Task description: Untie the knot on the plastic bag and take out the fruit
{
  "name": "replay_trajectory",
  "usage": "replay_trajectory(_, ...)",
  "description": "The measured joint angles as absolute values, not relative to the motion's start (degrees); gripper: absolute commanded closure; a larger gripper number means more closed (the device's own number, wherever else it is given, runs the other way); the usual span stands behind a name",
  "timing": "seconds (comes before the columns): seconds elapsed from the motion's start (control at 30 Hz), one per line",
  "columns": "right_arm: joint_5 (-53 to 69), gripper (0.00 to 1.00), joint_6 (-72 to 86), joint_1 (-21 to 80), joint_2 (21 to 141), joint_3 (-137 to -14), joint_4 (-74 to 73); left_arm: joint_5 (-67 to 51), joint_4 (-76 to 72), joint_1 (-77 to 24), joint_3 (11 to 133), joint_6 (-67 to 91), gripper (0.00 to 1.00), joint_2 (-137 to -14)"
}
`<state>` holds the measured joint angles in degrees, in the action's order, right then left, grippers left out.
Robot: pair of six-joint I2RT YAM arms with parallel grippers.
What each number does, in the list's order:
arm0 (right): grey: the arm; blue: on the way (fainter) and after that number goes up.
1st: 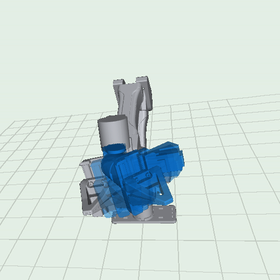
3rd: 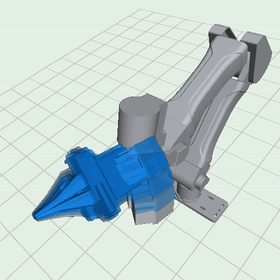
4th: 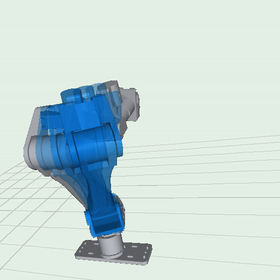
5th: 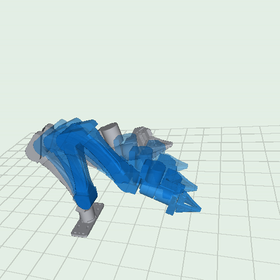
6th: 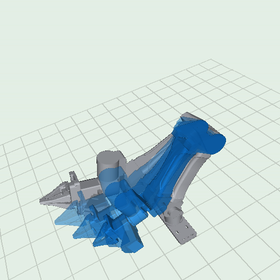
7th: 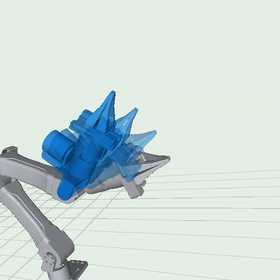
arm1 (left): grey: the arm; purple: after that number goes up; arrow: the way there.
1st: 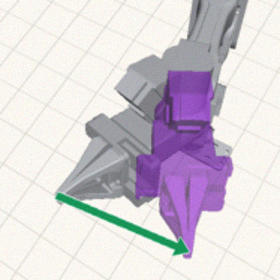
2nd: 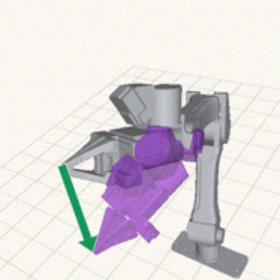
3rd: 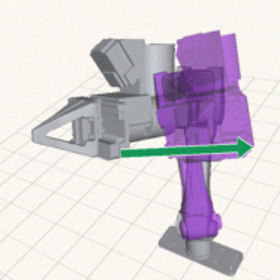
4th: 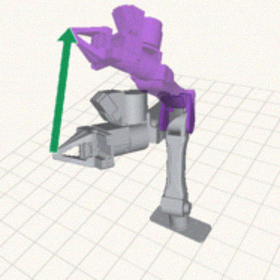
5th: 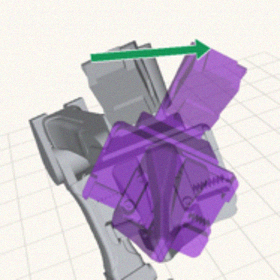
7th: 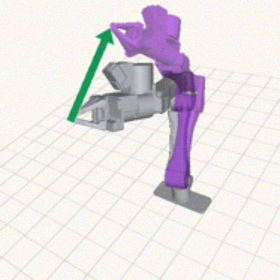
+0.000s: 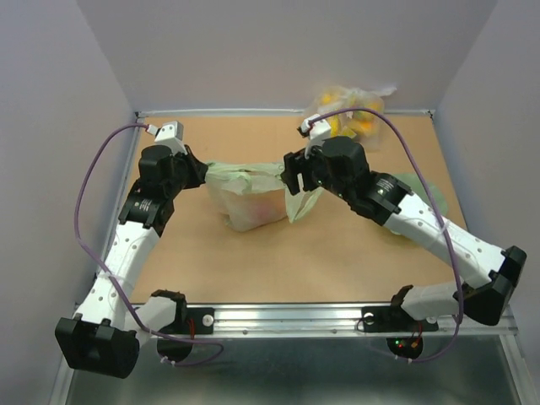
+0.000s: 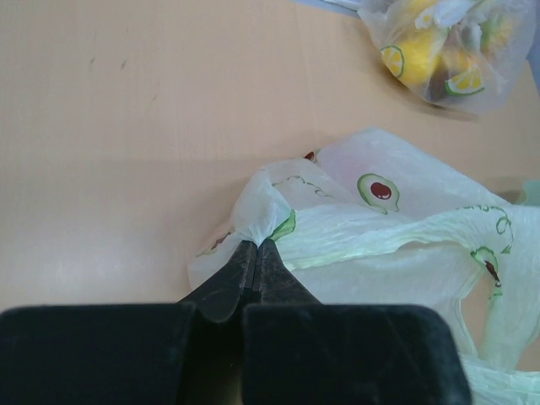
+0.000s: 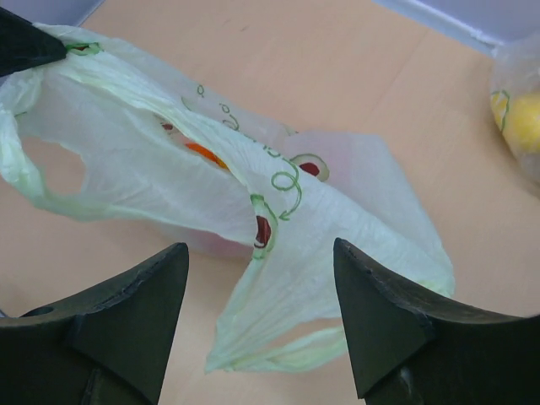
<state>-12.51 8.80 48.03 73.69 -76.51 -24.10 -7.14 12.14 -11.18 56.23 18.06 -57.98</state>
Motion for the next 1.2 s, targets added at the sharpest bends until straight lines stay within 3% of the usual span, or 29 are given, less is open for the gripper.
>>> replay_trajectory(0.5,-19.44,0.27,-5.28,47.55,99.72,-85.38,-25.39,-10.74,15.73,-11.18,56.23,17.67,1.00,-55.70)
replay_trajectory(1.0,-19.55,0.27,-7.77,45.39,99.42,-91.05,-24.86,-9.13,19.59,-11.29,52.73,16.19,1.00,-52.07)
replay_trajectory(1.13,-17.89,0.29,-7.79,44.58,99.44,-91.07,-24.86,-9.06,19.77,-11.29,52.27,15.86,1.00,-51.35)
replay_trajectory(1.2,-16.47,0.35,-7.70,43.86,99.55,-91.07,-24.82,-9.41,19.75,-11.29,52.10,15.40,1.00,-50.37)
